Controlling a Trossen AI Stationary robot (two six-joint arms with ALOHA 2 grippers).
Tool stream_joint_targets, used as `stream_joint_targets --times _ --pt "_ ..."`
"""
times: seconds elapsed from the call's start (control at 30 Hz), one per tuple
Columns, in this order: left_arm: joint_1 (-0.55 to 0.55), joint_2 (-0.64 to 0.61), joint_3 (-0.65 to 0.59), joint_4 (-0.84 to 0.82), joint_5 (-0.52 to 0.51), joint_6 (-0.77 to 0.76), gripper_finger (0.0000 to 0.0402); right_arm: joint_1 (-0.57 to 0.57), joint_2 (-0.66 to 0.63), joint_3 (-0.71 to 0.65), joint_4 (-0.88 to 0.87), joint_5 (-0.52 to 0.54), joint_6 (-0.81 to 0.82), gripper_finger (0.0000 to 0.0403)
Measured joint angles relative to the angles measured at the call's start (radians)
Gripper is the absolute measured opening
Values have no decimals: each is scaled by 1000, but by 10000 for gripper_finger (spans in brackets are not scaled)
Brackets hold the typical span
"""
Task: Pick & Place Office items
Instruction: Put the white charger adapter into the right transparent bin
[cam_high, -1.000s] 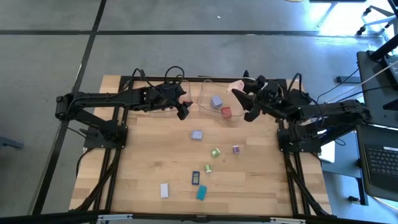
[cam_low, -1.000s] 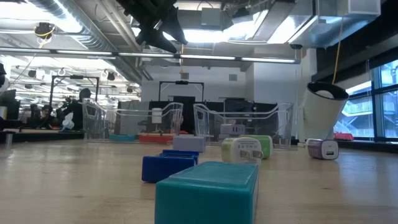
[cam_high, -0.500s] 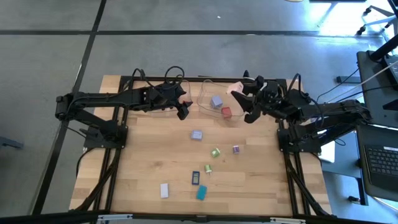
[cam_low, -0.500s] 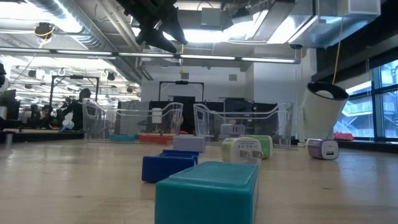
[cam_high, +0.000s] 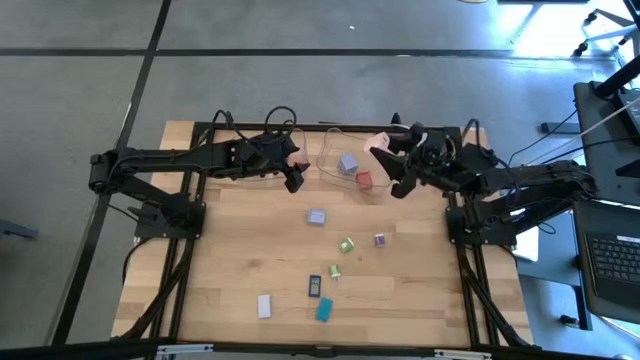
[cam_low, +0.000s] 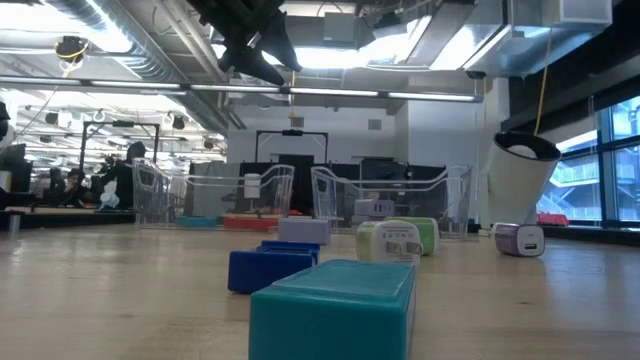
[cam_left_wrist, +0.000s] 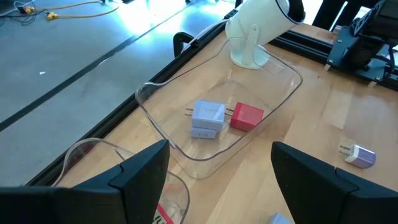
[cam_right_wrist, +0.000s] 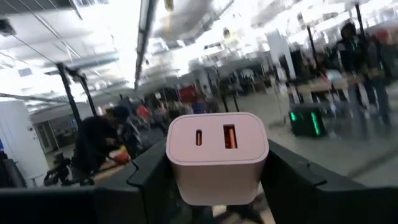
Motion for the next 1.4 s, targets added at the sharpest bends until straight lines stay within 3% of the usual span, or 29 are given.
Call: stream_joint_targets --times 0.2,0.37,0.5,0.63,0.77,1.1,1.4 --pt "0 0 0 0 0 0 278 -1 1 0 -140 85 145 204" --pt "0 0 0 0 0 0 278 -16 8 0 -218 87 176 204" --pt "0 0 0 0 0 0 278 -48 26 0 -372 87 320 204" --pt "0 0 0 0 0 0 278 -94 79 0 -499 91 475 204" --pt "0 0 0 0 0 0 278 -154 165 0 -517 89 500 204" --pt "0 0 0 0 0 0 278 -346 405 0 -590 -107 579 204" --pt "0 0 0 0 0 0 278 -461 530 0 -583 -248 603 204"
